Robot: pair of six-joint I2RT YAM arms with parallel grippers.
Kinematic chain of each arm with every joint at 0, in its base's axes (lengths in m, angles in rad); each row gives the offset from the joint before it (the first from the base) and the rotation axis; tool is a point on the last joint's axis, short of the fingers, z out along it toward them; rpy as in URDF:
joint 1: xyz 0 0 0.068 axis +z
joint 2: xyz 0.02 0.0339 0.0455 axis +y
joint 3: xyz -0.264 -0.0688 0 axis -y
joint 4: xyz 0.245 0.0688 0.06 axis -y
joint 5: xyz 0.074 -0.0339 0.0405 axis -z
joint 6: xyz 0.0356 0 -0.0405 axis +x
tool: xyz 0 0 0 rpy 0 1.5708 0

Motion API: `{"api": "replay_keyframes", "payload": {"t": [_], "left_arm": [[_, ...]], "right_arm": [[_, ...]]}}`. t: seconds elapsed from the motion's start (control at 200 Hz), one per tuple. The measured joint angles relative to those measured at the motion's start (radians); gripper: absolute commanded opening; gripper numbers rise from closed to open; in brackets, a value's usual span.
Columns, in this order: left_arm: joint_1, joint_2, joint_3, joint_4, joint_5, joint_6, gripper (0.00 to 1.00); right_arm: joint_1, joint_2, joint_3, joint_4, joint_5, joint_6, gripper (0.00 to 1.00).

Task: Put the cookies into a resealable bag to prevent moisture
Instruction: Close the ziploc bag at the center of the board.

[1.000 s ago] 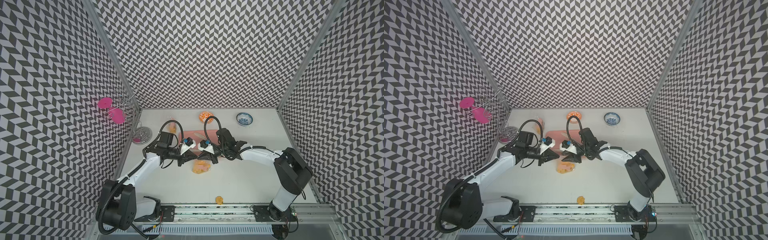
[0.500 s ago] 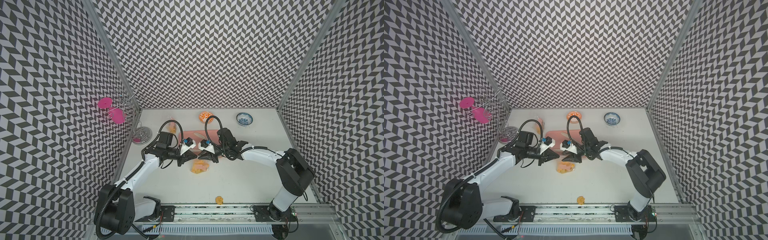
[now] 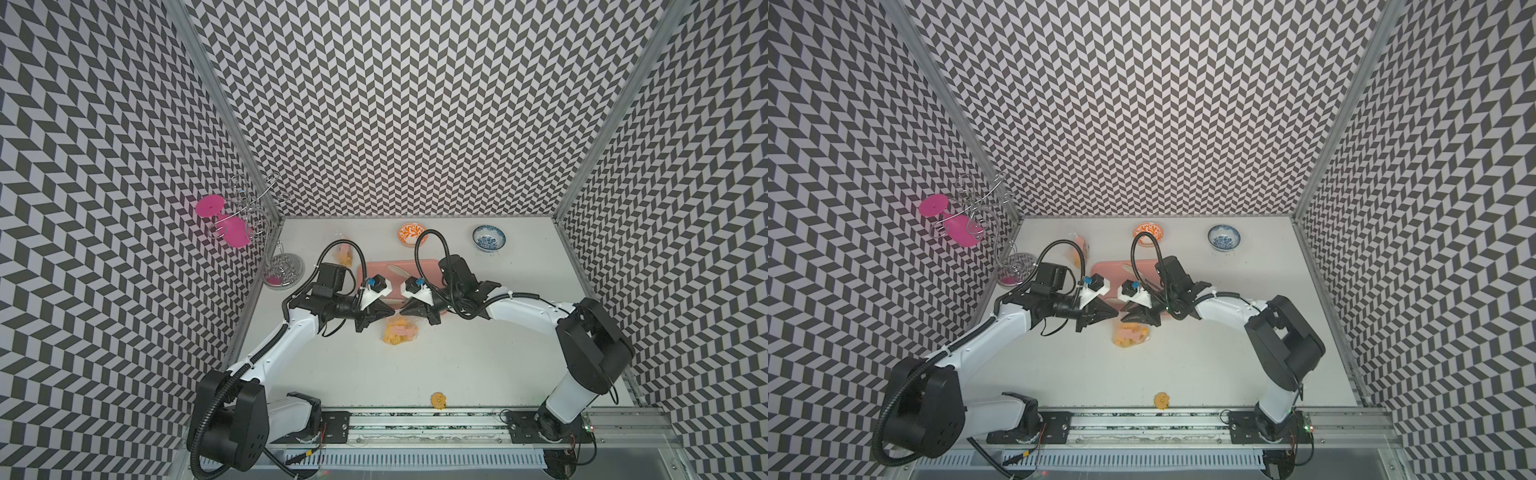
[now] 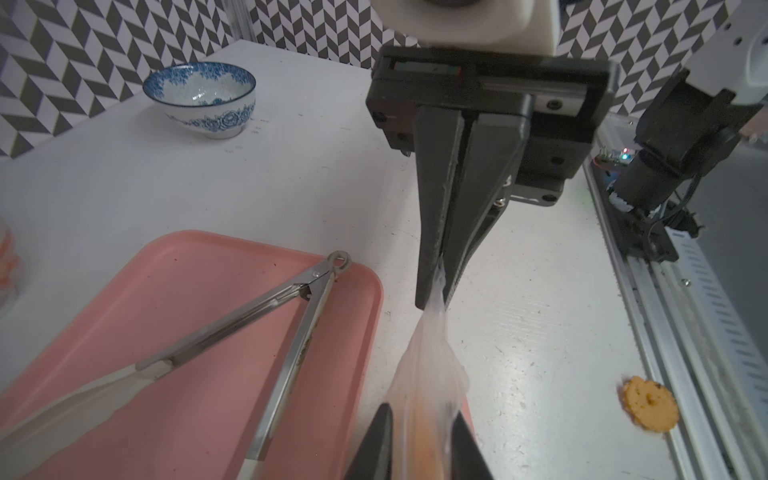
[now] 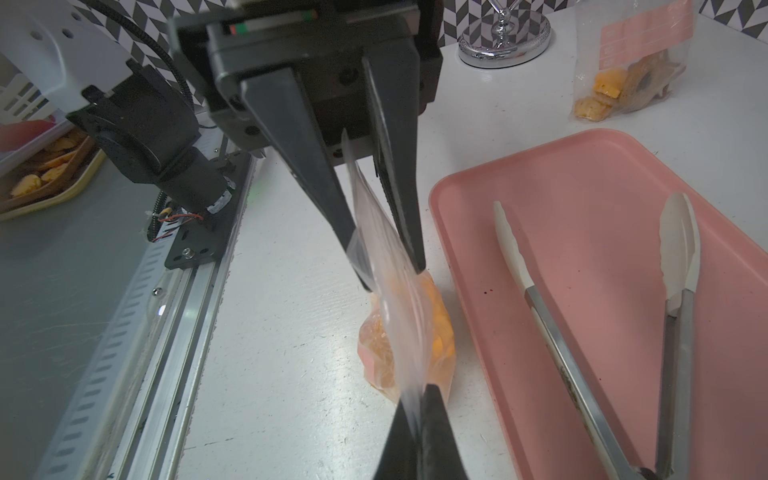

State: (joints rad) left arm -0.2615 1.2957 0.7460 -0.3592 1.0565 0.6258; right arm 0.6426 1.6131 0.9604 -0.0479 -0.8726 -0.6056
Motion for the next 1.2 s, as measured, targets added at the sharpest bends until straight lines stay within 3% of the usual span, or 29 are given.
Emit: {"api": "replay_keyframes", "payload": {"t": [0.426, 0.676, 0.896, 1.007, 1.127, 1.202], "left_arm": [[-0.007, 0.000, 0.042, -0.080, -0.039, 0.032, 0.00], [-0.007, -0.005, 0.042, -0.086, -0.046, 0.035, 0.00], [-0.007, -0.024, 0.042, -0.096, -0.072, 0.039, 0.00], [-0.010, -0.045, 0.042, -0.098, -0.089, 0.039, 0.00], [-0.011, -0.063, 0.042, -0.095, -0.094, 0.038, 0.00], [-0.012, -0.063, 0.042, -0.084, -0.095, 0.038, 0.00]], "right_arm": [[0.051, 0.111, 0.088, 0.007, -0.033, 0.013, 0.27], [0.063, 0.128, 0.101, 0.033, -0.041, 0.053, 0.04], [0.061, 0.128, 0.110, 0.019, -0.013, 0.047, 0.02], [0.059, 0.118, 0.108, 0.018, 0.003, 0.048, 0.16], [0.031, 0.090, 0.081, 0.016, 0.023, 0.050, 0.00], [0.024, 0.085, 0.080, 0.013, 0.020, 0.050, 0.00]]}}
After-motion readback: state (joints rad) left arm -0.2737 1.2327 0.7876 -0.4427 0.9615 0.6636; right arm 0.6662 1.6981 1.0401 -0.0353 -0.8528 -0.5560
